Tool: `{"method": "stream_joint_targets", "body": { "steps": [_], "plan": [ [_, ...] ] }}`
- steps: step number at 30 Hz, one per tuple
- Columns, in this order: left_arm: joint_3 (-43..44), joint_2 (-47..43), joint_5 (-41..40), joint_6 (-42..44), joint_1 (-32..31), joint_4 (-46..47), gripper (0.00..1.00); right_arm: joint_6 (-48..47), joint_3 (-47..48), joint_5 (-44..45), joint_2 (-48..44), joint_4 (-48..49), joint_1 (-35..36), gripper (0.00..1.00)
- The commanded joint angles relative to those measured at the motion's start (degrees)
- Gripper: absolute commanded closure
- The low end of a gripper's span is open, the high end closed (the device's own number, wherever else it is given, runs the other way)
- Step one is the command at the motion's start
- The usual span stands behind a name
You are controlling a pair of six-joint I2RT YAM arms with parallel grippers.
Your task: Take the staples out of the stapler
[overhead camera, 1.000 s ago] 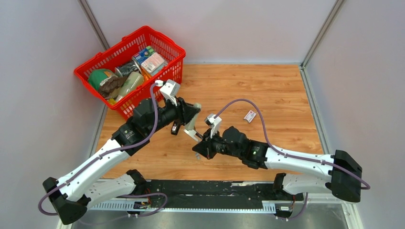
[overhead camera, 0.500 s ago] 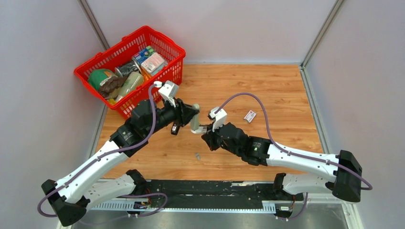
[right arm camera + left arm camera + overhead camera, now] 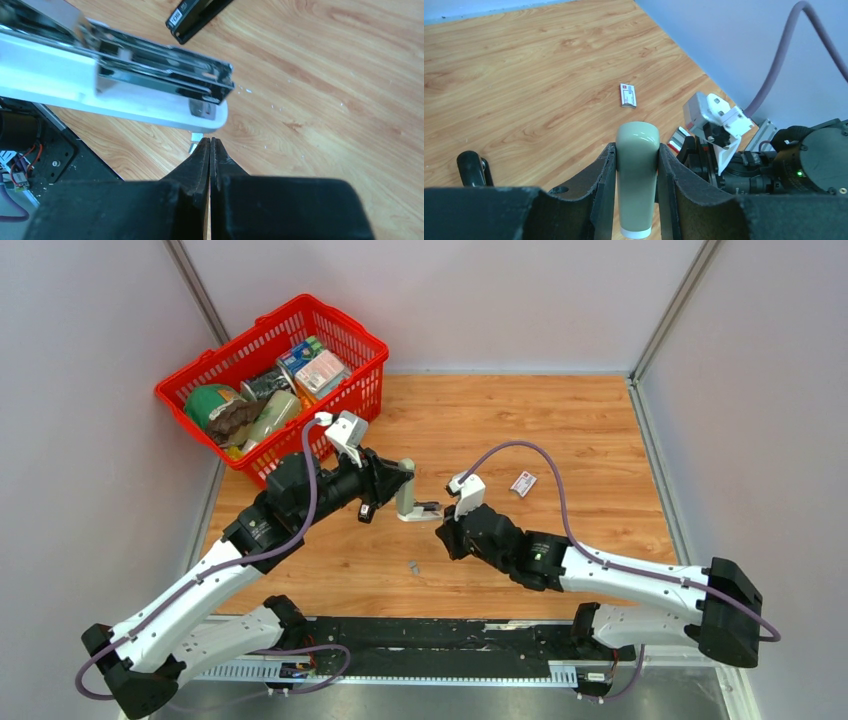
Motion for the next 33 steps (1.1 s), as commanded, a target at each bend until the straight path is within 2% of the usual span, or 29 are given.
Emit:
{"method": "stream_joint_targets", "body": {
  "steps": [1, 9, 19, 33],
  "plan": [
    [1.79, -0.52, 1.31, -0.67, -0.03, 2.81, 1.00, 3.85, -1.91, 1.03, -0.88, 4.48, -0.15, 1.00],
    [1.97, -0.52, 1.75, -0.93, -0.03, 2.37, 1.00, 1.84, -0.86, 4.90, -0.18, 6.07, -1.20, 1.00],
    [2.58, 0.71, 4.03, -1.28, -0.03, 2.10, 1.00, 0.34, 0.54, 0.42, -0.70, 8.88, -5.51, 1.00],
    [1.97, 0.89, 4.65, -1.46, -0.03, 2.02, 1.00, 1.83, 4.59, -6.17, -0.52, 11.43, -5.68, 1.00]
  ]
}}
